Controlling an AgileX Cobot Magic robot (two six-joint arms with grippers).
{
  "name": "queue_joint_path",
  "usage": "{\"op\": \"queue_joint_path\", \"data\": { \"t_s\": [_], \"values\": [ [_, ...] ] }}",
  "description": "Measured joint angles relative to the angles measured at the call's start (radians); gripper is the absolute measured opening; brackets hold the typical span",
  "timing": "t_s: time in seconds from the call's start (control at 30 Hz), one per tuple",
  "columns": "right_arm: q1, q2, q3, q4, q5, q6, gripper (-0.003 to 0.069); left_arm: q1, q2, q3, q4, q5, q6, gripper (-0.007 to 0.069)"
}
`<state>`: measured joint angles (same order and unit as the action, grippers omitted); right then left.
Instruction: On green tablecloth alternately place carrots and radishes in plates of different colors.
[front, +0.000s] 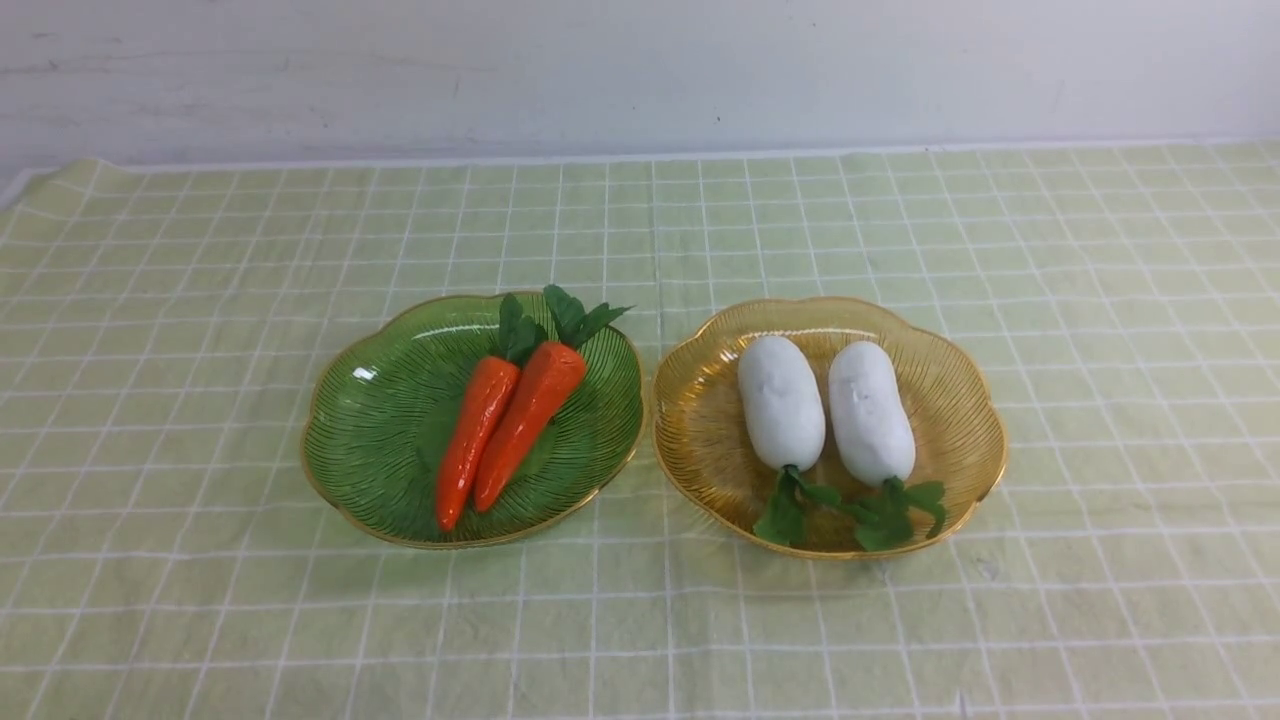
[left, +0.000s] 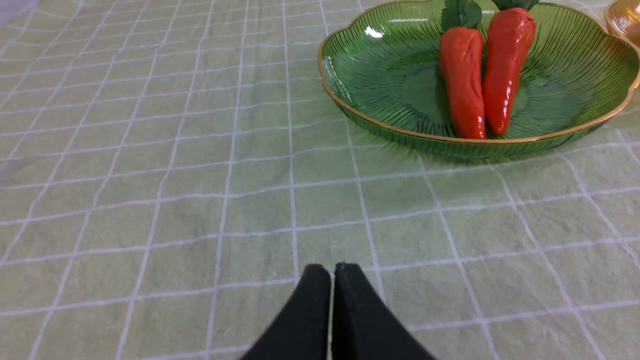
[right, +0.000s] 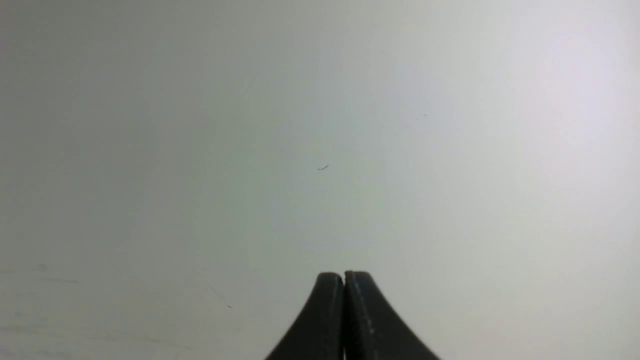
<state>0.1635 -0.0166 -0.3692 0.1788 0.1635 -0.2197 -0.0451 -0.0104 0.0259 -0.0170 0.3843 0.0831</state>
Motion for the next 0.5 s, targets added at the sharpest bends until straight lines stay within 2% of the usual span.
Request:
{"op": "queue_joint_path", "data": {
  "t_s": [0.13, 0.2, 0.5],
  "values": [
    [-0.004, 0.000, 0.037, -0.134, 0.117, -0.038, -0.0014, 0.000, 0.000, 0.000, 0.000, 0.000, 0.000, -0.0008],
    [-0.019, 0.000, 0.076, -0.164, 0.155, -0.029, -0.0014, 0.000, 0.000, 0.000, 0.000, 0.000, 0.000, -0.0008],
    [-0.160, 0.002, 0.382, -0.232, 0.269, 0.189, -0.0014, 0.000, 0.000, 0.000, 0.000, 0.001, 0.000, -0.0008]
  ]
}}
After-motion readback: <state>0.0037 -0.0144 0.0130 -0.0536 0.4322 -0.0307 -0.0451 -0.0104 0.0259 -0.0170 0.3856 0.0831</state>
